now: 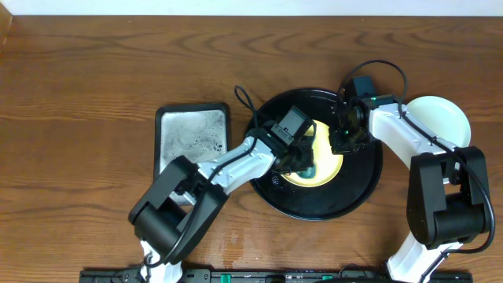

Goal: Clean dirty plates on tray and stack at the side
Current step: 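Scrub the held yellow plate with the sponge in the left gripper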

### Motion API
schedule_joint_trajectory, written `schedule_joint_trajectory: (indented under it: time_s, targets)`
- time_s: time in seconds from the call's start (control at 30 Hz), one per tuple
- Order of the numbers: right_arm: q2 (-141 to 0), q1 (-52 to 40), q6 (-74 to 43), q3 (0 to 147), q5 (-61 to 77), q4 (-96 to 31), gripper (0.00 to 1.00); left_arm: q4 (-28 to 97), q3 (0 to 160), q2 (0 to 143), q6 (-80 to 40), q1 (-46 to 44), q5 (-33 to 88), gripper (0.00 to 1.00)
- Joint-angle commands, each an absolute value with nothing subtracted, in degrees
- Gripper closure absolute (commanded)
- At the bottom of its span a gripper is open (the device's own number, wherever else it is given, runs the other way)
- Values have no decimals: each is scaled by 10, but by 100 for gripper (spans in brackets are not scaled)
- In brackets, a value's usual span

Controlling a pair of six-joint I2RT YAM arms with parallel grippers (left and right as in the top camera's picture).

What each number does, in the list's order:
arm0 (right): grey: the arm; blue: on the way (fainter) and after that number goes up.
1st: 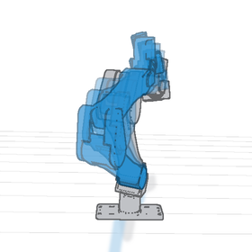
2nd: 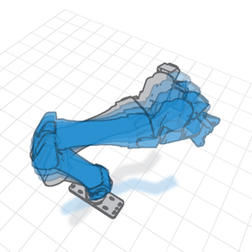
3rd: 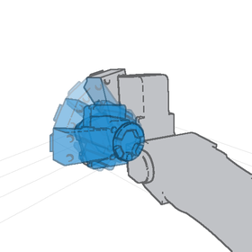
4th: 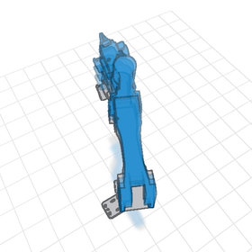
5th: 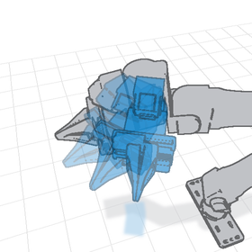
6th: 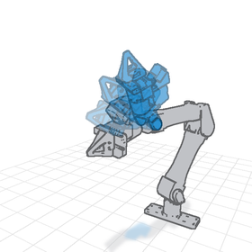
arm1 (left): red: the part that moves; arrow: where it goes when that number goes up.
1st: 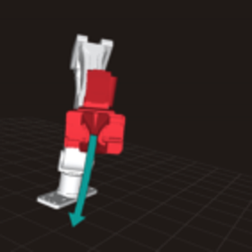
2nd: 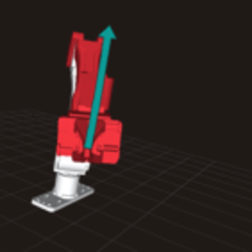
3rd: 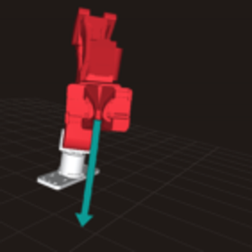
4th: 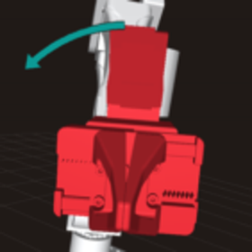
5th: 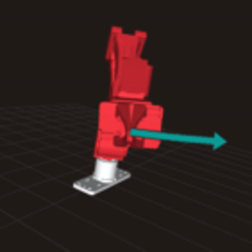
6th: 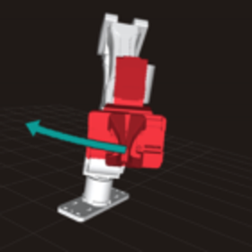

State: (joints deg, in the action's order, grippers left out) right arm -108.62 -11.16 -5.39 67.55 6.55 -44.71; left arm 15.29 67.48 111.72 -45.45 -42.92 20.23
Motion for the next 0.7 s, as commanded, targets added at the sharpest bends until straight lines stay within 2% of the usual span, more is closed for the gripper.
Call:
schedule_joint_trajectory:
  time_s: [0.0, 0.1, 0.37, 0.5, 0.67]
  targets:
    - [-1106, -113, -46, 667, 96, -451, 99, 184, 679, 1165, -477, -427, 204, 92]
    - [-1106, -114, -46, 667, 97, -455, 99, 237, 679, 1176, -477, -418, 159, 93]
    - [-1106, -113, -46, 667, 97, -461, 99, 434, 739, 1174, -449, -359, -54, 92]
    - [-1106, -113, -46, 667, 97, -461, 99, 431, 764, 1174, -392, -340, -67, 93]
    - [-1106, -113, -46, 667, 96, -461, 99, 414, 764, 1176, -402, -341, -27, 93]
